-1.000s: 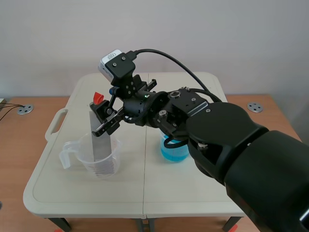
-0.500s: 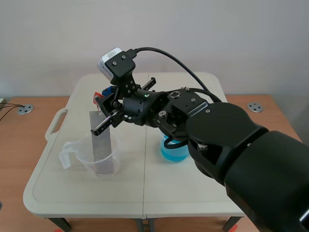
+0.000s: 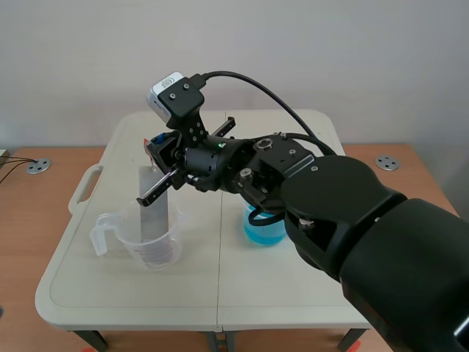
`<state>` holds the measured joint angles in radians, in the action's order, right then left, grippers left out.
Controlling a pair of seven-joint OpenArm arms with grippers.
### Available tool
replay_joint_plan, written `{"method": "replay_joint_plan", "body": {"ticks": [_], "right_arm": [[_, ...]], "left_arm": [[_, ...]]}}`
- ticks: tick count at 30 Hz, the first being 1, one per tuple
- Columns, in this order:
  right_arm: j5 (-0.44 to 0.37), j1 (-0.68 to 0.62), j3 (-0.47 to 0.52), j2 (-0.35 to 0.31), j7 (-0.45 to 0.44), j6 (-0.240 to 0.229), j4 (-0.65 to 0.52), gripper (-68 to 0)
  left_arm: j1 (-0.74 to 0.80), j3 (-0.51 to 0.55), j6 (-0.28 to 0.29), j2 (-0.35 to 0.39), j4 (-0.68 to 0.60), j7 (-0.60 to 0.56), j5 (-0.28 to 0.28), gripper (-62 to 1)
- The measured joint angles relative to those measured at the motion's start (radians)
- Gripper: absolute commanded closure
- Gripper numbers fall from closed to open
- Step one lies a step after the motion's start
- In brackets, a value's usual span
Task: Hold the metal plate by the orange handle, dip it into the blue solution, take it out and point at it, then put the plate back in the beaker on the left.
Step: 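Lift the metal plate out of the left beaker, then move the plate over the blue solution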
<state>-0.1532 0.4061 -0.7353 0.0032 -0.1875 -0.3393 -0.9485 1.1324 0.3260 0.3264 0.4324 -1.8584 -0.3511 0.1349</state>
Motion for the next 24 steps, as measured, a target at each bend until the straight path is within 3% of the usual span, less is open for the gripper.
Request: {"method": "replay_joint_plan", "body": {"ticks": [12, 24], "right_arm": [[0.0, 0.0, 0.0, 0.0, -0.066, -0.158, 0.0, -1.1], [0.0, 0.0, 0.0, -0.018, -0.107, -0.362, 0.0, -1.1]], "left_arm": [[0.0, 0.0, 0.0, 0.0, 0.0, 0.0, 0.0, -3.6], [0.0, 0.0, 0.0, 0.0, 0.0, 0.0, 0.0, -3.6]]}}
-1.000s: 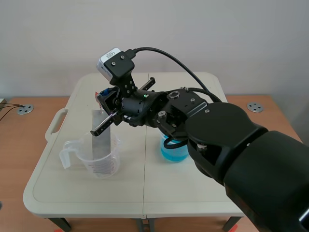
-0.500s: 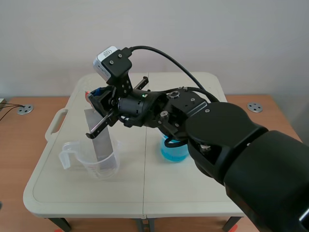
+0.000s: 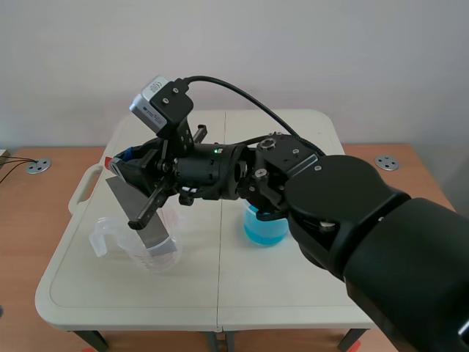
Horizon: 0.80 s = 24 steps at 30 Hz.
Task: Hold the metal plate by the orange handle, dip it into the blue solution, take it out and point at it, then put the plate back in the beaker on the left.
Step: 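Move the plate over the blue solution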
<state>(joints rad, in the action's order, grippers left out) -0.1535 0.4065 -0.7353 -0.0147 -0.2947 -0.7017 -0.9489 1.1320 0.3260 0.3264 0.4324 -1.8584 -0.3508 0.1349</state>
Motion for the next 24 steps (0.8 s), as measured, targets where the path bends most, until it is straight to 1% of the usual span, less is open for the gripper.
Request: {"method": "replay_joint_plan", "body": {"ticks": [2, 10, 15, 24], "right_arm": [[0.0, 0.0, 0.0, -0.016, -0.029, -0.041, -0.001, -1.1], [0.001, -0.003, 0.0, -0.096, -0.097, -0.036, -0.071, -1.1], [0.003, -0.012, 0.0, -0.124, -0.098, -0.036, -0.163, -1.1], [0.008, -0.053, 0.0, -0.146, -0.086, -0.036, -0.32, -1.1]], "left_arm": [[-0.002, 0.0, 0.0, 0.0, 0.0, 0.0, 0.0, -3.6], [-0.002, 0.0, 0.0, 0.0, 0.0, 0.0, 0.0, -3.6], [-0.002, 0.0, 0.0, 0.0, 0.0, 0.0, 0.0, -3.6], [-0.002, 0.0, 0.0, 0.0, 0.0, 0.0, 0.0, -3.6]]}}
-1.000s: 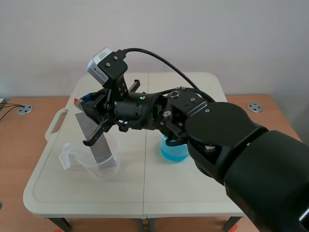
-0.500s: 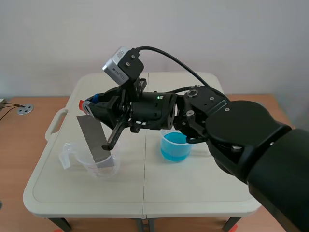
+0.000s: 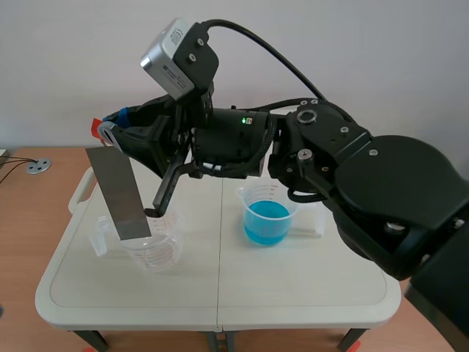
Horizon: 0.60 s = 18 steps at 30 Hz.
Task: Hold the metal plate by the orange handle, dip it into the blue solution, take it out and point at it, then put the plate back in the beaker on the left.
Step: 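Move the plate over the blue solution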
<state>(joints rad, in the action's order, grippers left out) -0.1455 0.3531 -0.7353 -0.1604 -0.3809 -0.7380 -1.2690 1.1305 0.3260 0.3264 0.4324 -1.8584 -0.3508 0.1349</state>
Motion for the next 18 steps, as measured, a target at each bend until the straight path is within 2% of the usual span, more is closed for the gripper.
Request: {"method": "replay_joint_plan", "body": {"ticks": [6, 12, 18], "right_arm": [[0.0, -0.011, 0.0, -0.033, 0.026, 0.0, -0.099, -1.1], [0.0, -0.034, 0.014, -0.037, 0.095, -0.002, -0.203, -1.3], [0.0, -0.061, 0.055, -0.073, 0.103, -0.002, -0.271, -1.3]], "left_arm": [[0.0, 0.0, 0.0, 0.0, 0.0, 0.0, 0.0, -3.6], [0.0, 0.0, 0.0, 0.0, 0.0, 0.0, 0.0, -3.6], [0.0, 0.0, 0.0, 0.0, 0.0, 0.0, 0.0, -3.6]]}}
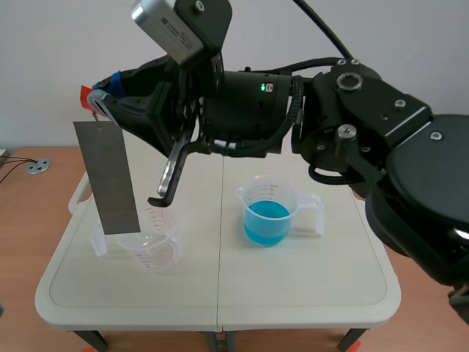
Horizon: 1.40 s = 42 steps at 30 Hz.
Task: Hold the metal plate by the orange handle, dip it into the blue solution, take it out and point at it, then put the plate back in the beaker on the left.
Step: 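Move the plate over the blue solution, then point at the plate with the left hand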
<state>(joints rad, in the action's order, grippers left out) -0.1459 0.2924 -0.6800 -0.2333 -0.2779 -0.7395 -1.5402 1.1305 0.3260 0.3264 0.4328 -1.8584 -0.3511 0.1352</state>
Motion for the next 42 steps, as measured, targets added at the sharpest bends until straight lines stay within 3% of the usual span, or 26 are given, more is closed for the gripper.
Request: {"method": "replay_joint_plan", "body": {"ticks": [18, 36, 42], "right_arm": [[-0.005, -0.084, 0.188, -0.089, 0.044, 0.0, -0.174, -1.3], [-0.194, -0.188, 0.435, -0.262, 0.073, 0.0, -0.225, -1.3], [-0.195, -0.212, 0.502, -0.291, 0.084, 0.0, -0.224, -1.3]], "left_arm": [[0.0, 0.0, 0.0, 0.0, 0.0, 0.0, 0.0, -3.6], [0.0, 0.0, 0.0, 0.0, 0.0, -0.008, 0.0, -3.6], [-0.049, 0.0, 0.001, 0.003, 0.001, -0.013, 0.0, -3.6]]}}
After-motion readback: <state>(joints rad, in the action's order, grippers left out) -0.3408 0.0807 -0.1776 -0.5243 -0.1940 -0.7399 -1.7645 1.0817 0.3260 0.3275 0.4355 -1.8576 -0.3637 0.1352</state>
